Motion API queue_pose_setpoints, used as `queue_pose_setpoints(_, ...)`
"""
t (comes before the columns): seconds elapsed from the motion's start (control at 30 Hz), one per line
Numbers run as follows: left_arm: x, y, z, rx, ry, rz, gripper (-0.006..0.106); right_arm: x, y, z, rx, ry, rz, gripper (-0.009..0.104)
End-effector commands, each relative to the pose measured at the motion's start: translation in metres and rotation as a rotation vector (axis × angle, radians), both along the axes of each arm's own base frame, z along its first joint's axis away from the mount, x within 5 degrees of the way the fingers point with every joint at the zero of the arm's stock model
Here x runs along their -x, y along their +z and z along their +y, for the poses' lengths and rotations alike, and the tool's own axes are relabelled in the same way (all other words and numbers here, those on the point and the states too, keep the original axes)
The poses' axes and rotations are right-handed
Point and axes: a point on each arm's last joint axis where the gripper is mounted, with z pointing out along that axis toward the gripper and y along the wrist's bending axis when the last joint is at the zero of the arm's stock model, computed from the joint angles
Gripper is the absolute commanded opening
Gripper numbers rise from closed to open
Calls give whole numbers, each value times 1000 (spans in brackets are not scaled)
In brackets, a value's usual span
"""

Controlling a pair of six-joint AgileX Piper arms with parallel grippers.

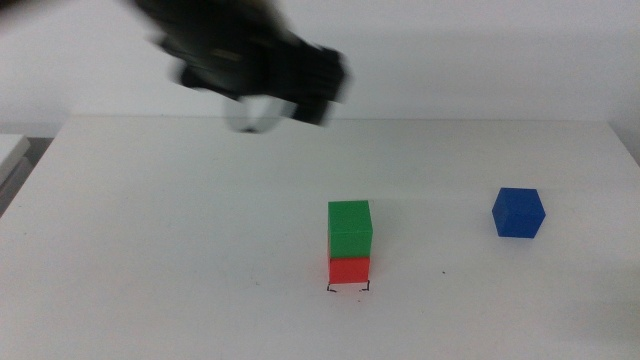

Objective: Stack red cubes first, then green, then blue cubes in a specific spot.

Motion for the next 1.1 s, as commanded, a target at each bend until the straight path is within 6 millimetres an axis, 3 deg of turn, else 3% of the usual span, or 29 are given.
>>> queue_pose_setpoints(0.0,37,23,36,17,-53,-44,94,0,0,0,18,-5,-10,93)
queue_pose_setpoints(0.07,67,36,67,83,-54,-135,94,0,0,0,18,-5,-10,93)
queue_pose_setpoints(0.17,106,45,97,192,-85,-185,94,0,0,0,18,-5,-10,93)
queue_pose_setpoints(0.37,145,38,117,261,-141,-196,94,0,0,0,18,-5,-10,93)
queue_pose_setpoints(0.53,156,32,121,292,-151,-189,94,0,0,0,18,-5,-10,93)
queue_pose_setpoints(0.83,157,31,121,289,-153,-181,94,0,1,0,18,-5,-19,93)
queue_pose_setpoints(0.93,157,31,121,289,-153,-181,94,0,11,0,-7,-6,-135,93)
queue_pose_setpoints(1.0,157,31,121,289,-153,-181,94,1,15,0,-130,-5,-131,93)
queue_pose_setpoints(1.07,157,31,122,283,-151,-184,94,1,36,0,-183,-5,-61,93)
